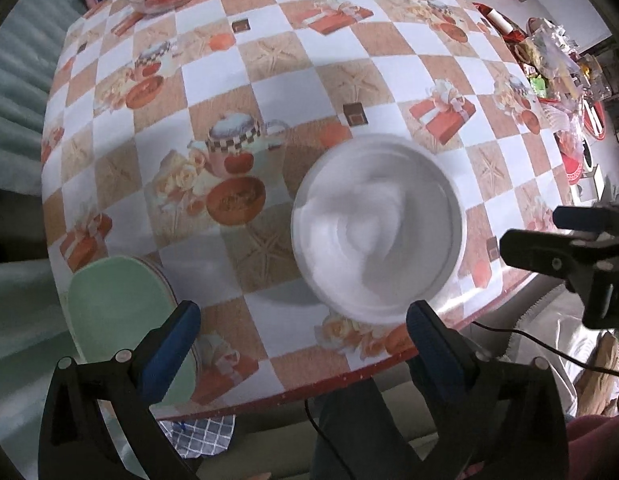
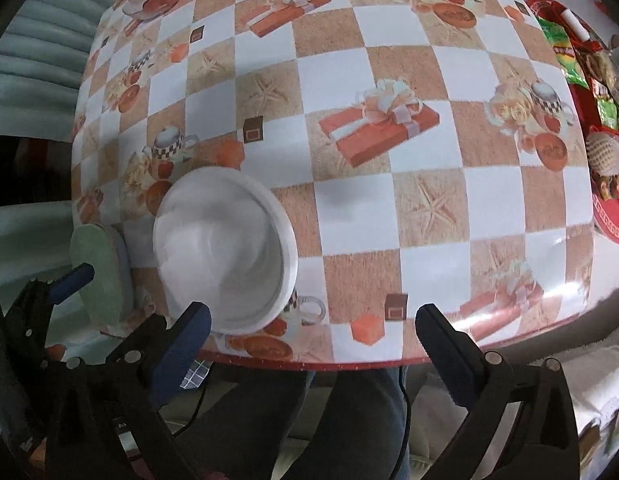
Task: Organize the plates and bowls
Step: 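Move both grippers to the rim of the white plate stack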
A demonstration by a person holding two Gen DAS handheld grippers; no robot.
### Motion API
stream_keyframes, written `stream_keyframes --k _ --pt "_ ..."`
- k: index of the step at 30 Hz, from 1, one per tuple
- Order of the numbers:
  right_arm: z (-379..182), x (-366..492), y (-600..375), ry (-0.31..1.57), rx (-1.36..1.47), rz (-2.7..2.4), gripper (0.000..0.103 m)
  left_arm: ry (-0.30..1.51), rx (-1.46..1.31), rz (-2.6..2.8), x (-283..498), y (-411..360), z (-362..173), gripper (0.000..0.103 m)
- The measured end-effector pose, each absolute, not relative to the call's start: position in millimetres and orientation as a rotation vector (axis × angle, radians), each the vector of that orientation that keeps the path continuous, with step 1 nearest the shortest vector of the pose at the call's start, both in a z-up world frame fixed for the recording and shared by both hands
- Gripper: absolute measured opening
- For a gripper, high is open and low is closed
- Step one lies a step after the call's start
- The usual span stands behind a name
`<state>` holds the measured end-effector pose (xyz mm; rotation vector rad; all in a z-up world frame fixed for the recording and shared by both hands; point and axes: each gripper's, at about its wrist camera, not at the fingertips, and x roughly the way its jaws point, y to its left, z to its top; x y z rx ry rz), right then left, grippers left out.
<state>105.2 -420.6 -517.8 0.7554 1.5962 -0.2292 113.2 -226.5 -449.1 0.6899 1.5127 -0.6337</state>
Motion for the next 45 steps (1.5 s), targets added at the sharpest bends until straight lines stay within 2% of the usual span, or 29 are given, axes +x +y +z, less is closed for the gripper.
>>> stream_keyframes --k 45 --pt "-543.3 95.6 -400.6 1.702 0.738 -0.234 0.103 1.562 0.731 -0.59 105.0 -222.7 -462.3 0.103"
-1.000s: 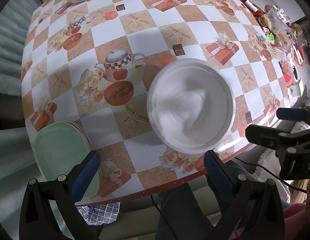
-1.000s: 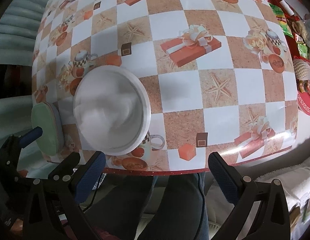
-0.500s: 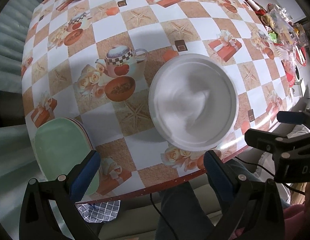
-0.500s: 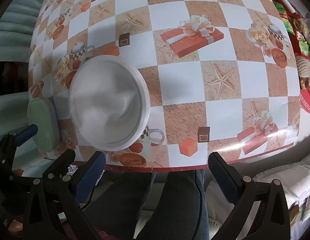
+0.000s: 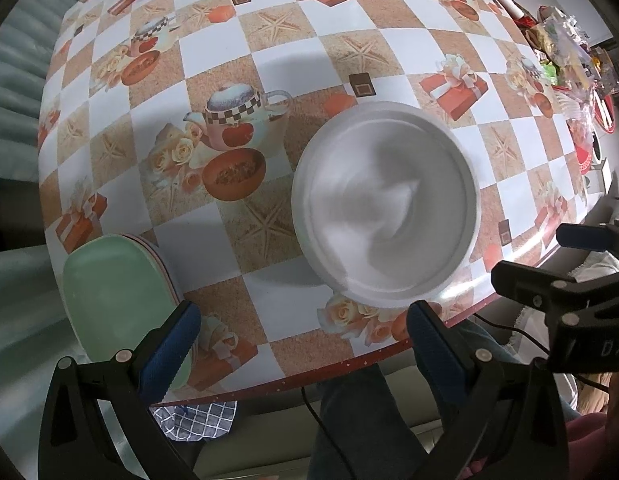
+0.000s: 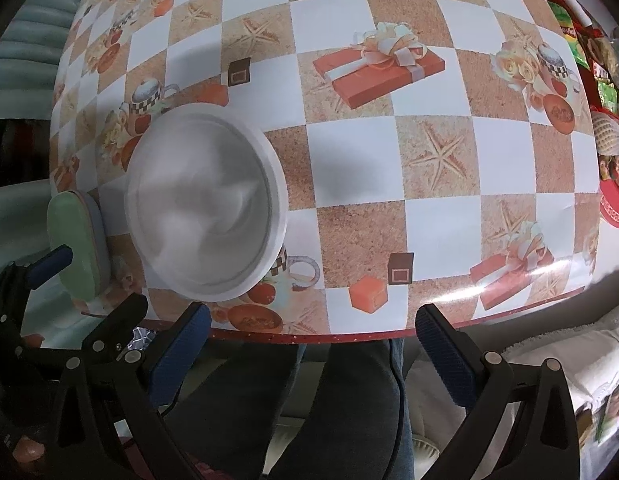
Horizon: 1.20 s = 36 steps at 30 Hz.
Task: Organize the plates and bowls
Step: 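Move both grippers to the rim of the white plate stack, then close both grippers side by side on the white stack rim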
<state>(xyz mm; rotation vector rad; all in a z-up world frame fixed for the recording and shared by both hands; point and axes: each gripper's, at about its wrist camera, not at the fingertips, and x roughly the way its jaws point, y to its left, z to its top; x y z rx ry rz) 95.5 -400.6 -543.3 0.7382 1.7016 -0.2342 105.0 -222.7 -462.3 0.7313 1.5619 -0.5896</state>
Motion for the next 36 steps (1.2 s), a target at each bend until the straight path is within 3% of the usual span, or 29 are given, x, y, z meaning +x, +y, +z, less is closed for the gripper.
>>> stream_keyframes --k 36 --pt "-609.3 148.2 -407.7 1.714 0.701 -0.253 0.103 1.614 0.699 -0.474 150.0 -225.3 -521.0 0.103"
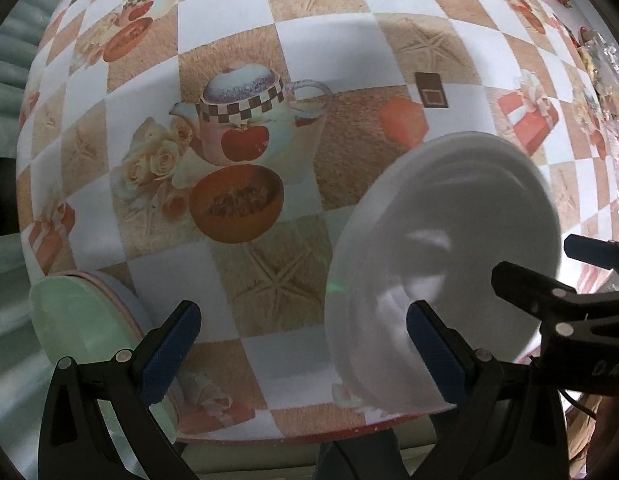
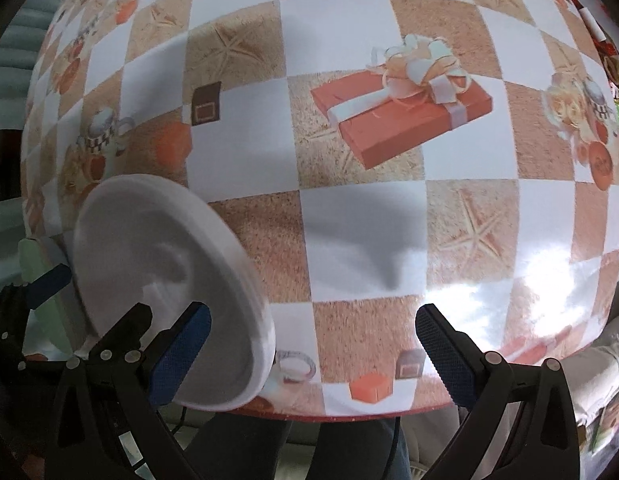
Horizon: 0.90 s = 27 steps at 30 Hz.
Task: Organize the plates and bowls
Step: 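Close both grippers side by side on the white stack rim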
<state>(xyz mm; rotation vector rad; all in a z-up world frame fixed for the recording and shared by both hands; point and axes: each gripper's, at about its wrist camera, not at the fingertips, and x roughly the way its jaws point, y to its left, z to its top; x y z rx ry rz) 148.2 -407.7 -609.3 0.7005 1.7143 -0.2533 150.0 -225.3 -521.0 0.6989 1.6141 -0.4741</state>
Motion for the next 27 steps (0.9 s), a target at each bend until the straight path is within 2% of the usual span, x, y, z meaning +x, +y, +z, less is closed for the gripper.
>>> stream_keyframes --k 7,17,19,20,21,22,23,24,25,27 --pt "-629.3 145.8 -400.0 1.724 0.713 -0.277 0.103 1.608 0.697 -0.461 156.1 -219.7 -535.6 0.103" --pt "-627.5 135.1 -406.1 1.732 0.71 -0.256 0.103 1.636 0.701 -0.488 165.0 -228.2 -543.0 0.103" --pt "-631.6 138.7 -410.6 1.768 0.708 -0.225 0.103 1.635 0.689 -0.498 164.2 -228.6 -540.8 0.098" --pt "-632.7 139.0 -413.3 1.758 0.733 -0.219 0.103 1.641 0.672 -0.504 162.5 -229.6 -545.4 0.092" --pt "-632.4 138.6 -415.6 1.742 0.759 -0.221 0.099 1.649 0.653 -0.515 161.6 -230.3 -542.8 0.089" --pt "-628.5 136.1 -416.3 1.73 0.765 -0.233 0.088 1.655 0.634 -0.528 160.7 -230.6 -541.5 0.082" --pt "-626.2 135.0 -416.2 1.726 0.757 -0.231 0.083 1.657 0.619 -0.536 159.9 -230.8 -540.2 0.075" --pt "-623.0 134.5 -414.8 1.711 0.763 -0.208 0.071 1.652 0.612 -0.542 158.8 -231.5 -539.0 0.072" --pt "-620.2 134.1 -413.2 1.693 0.778 -0.172 0.052 1.648 0.607 -0.553 157.1 -233.1 -537.9 0.065" --pt "-619.0 133.3 -410.6 1.666 0.845 -0.107 0.029 1.647 0.588 -0.591 153.6 -237.2 -535.7 0.045"
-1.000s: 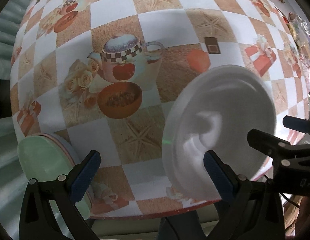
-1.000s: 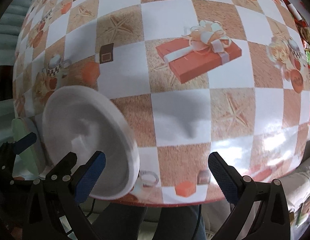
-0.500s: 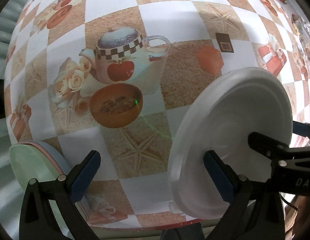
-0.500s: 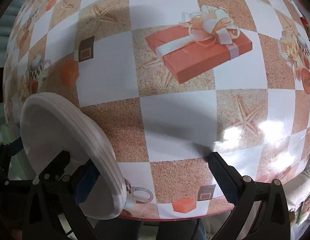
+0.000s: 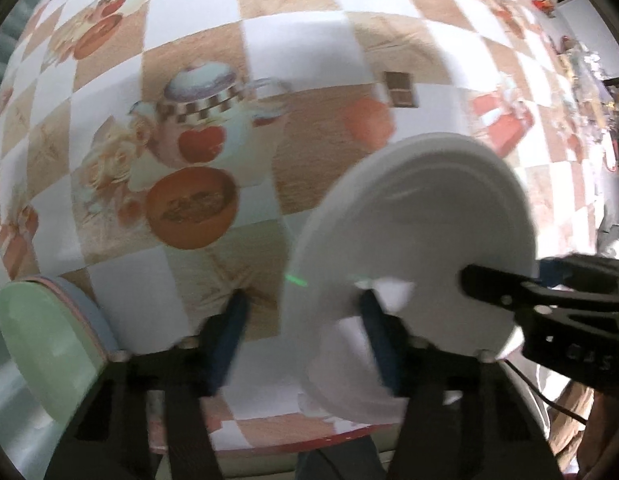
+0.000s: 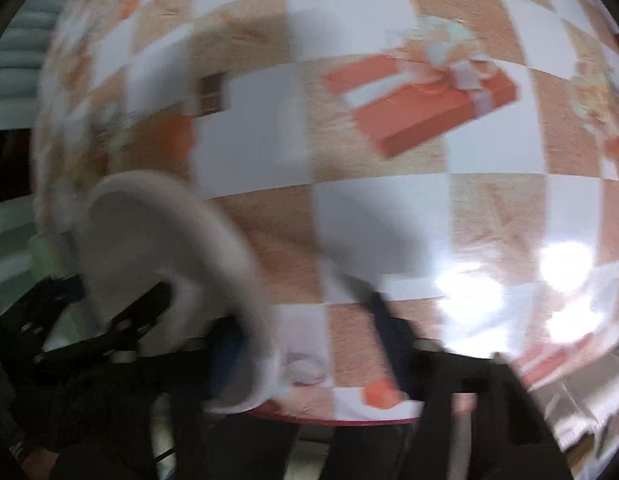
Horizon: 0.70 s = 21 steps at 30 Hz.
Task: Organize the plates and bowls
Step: 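Close both grippers side by side on the white stack rim, then carry the white plate stack with both grippers and lower it onto the green plate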
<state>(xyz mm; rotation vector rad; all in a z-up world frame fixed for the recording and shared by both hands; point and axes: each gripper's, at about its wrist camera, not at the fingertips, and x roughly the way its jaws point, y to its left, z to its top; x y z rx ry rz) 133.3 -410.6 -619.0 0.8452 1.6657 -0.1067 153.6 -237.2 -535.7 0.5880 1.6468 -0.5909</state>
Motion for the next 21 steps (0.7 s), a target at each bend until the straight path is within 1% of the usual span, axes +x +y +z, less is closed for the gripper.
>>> stream_keyframes --k 1,2,3,6,12,17,21 --pt "-618.6 133.2 -410.3 1.658 0.857 -0.107 0.026 1.659 0.564 -0.628 151.7 -239.7 -535.3 0.032" --pt "-618.2 133.8 -409.3 1.657 0.842 -0.114 0.022 1.661 0.558 -0.635 150.3 -241.5 -534.3 0.031" --pt "-617.4 134.1 -408.6 1.653 0.837 -0.112 0.018 1.66 0.56 -0.635 149.8 -242.5 -534.5 0.031" --pt "-613.4 134.5 -402.4 1.65 0.83 -0.104 0.018 1.671 0.524 -0.636 152.1 -239.3 -535.0 0.03" --pt "-596.7 117.9 -399.5 1.637 0.821 -0.102 0.018 1.633 0.535 -0.654 145.7 -242.9 -520.7 0.03" --pt "-588.7 122.1 -413.7 1.62 0.8 -0.09 0.018 1.589 0.522 -0.658 140.7 -238.8 -500.2 0.03" --pt "-570.8 125.8 -408.8 1.614 0.779 -0.079 0.018 1.558 0.504 -0.646 139.6 -231.3 -479.9 0.03"
